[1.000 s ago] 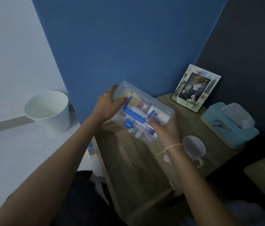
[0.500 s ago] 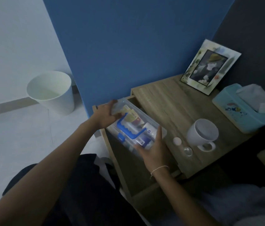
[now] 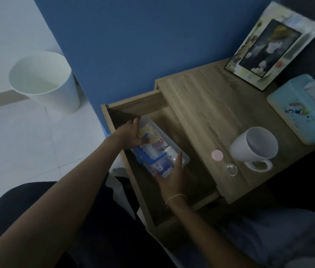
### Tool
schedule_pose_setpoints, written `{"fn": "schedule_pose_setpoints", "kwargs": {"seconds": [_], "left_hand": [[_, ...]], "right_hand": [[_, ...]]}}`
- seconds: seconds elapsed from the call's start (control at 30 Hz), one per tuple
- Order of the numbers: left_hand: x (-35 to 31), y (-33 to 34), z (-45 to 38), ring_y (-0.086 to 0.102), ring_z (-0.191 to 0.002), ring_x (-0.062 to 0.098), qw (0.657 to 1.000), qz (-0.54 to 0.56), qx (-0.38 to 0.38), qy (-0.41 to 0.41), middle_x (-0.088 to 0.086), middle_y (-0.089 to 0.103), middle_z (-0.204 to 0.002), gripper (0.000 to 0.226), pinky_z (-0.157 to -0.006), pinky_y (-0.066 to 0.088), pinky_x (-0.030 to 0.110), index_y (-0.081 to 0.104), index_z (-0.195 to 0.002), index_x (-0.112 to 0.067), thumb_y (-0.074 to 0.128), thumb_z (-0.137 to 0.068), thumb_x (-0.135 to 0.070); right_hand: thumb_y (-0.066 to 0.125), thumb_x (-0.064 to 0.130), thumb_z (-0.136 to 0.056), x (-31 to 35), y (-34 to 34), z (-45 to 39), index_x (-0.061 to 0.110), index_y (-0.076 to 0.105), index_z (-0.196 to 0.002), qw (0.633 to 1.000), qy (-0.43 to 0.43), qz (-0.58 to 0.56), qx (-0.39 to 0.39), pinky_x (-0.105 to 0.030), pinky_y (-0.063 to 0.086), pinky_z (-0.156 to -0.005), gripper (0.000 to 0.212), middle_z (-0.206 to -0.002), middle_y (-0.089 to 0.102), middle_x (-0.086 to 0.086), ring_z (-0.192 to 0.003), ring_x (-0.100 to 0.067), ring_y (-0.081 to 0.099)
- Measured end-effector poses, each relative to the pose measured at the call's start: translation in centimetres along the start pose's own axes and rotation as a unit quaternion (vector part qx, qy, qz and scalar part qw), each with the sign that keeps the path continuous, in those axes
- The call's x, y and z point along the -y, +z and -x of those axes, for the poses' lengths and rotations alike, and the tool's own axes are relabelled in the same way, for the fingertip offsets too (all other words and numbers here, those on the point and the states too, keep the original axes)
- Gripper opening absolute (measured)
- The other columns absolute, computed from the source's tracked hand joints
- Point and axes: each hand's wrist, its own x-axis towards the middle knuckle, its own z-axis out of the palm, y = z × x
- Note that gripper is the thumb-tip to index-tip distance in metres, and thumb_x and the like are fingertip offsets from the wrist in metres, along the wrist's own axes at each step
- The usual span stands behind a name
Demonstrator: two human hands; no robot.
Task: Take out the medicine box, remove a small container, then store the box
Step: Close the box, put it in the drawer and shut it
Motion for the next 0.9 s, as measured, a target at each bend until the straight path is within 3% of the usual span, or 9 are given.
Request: {"fn": "schedule_pose_setpoints", "kwargs": {"seconds": [0.23, 0.33, 0.43, 0.53, 0.63, 0.73, 0.9], "left_hand": [[0.2, 0.8, -0.4, 0.04, -0.133, 0.036, 0.998, -0.065, 0.008, 0.022, 0.019, 0.026, -0.153, 0.099, -0.107, 0.038, 0.046, 0.006, -0.15, -0.014, 0.061, -0.08, -0.058], [-0.2, 1.6, 0.2, 0.018, -0.144, 0.036, 0.986, -0.156, -0.048, 0.035, 0.018, 0.013, -0.158, 0.092, -0.116, 0.022, 0.051, 0.006, -0.15, -0.013, 0.051, -0.085, -0.059], [-1.1, 3.0, 1.1, -0.001, -0.147, 0.034, 0.97, -0.213, -0.098, 0.059, 0.016, -0.002, -0.16, 0.082, -0.118, 0.008, 0.05, 0.002, -0.15, -0.012, 0.036, -0.091, -0.057], [-1.7, 3.8, 1.6, -0.004, -0.147, 0.033, 0.975, -0.203, -0.073, 0.046, 0.017, -0.006, -0.16, 0.083, -0.119, 0.006, 0.048, 0.0, -0.15, -0.011, 0.027, -0.09, -0.062], [-1.9, 4.0, 1.9, -0.006, -0.147, 0.033, 0.985, -0.163, -0.041, 0.03, 0.016, -0.007, -0.16, 0.08, -0.119, 0.007, 0.048, 0.0, -0.15, -0.011, 0.027, -0.092, -0.059], [-1.7, 4.2, 2.2, -0.01, -0.147, 0.033, 0.985, -0.166, -0.027, 0.043, 0.014, -0.008, -0.16, 0.076, -0.119, 0.005, 0.047, -0.003, -0.15, -0.009, 0.028, -0.095, -0.052], [-0.9, 4.4, 2.6, -0.009, -0.147, 0.03, 0.98, -0.179, -0.044, 0.07, 0.013, -0.009, -0.16, 0.07, -0.119, 0.004, 0.043, -0.005, -0.15, -0.011, 0.032, -0.099, -0.042]], "right_hand": [[0.076, 0.014, -0.075, -1.4, 1.2, 0.0, 0.035, 0.001, -0.15, 0.999, 0.024, -0.024, 0.027, -0.047, 0.043, -0.106, 0.108, -0.157, 0.019, -0.008, -0.141, -0.023, 0.03], [0.073, 0.032, -0.078, -1.4, 1.1, 0.1, 0.033, -0.001, -0.151, 0.999, 0.01, 0.04, 0.03, -0.046, 0.041, -0.107, 0.103, -0.159, 0.007, -0.013, -0.143, -0.028, 0.026], [0.055, 0.045, -0.088, -1.3, 0.7, -0.8, 0.027, 0.005, -0.151, 0.982, -0.094, 0.166, -0.003, -0.045, 0.023, -0.115, 0.083, -0.16, -0.018, -0.01, -0.147, -0.028, -0.004], [0.043, 0.041, -0.093, -1.8, 0.0, -2.7, 0.02, 0.011, -0.151, 0.944, -0.17, 0.281, 0.002, -0.044, 0.002, -0.116, 0.069, -0.161, -0.007, -0.013, -0.146, -0.027, -0.011], [0.042, 0.042, -0.093, -2.4, -0.1, -3.4, 0.022, 0.017, -0.149, 0.94, -0.142, 0.309, 0.018, -0.049, 0.02, -0.116, 0.064, -0.159, 0.014, -0.015, -0.146, -0.031, 0.013], [0.042, 0.046, -0.091, -2.7, 0.4, -2.6, 0.025, 0.019, -0.147, 0.944, -0.136, 0.3, 0.009, -0.049, 0.036, -0.105, 0.064, -0.155, 0.025, -0.013, -0.139, -0.032, 0.028], [0.037, 0.052, -0.092, -3.2, 0.8, -1.5, 0.023, 0.014, -0.149, 0.933, -0.134, 0.333, 0.028, -0.05, 0.033, -0.108, 0.068, -0.157, 0.02, -0.015, -0.142, -0.034, 0.022]]}}
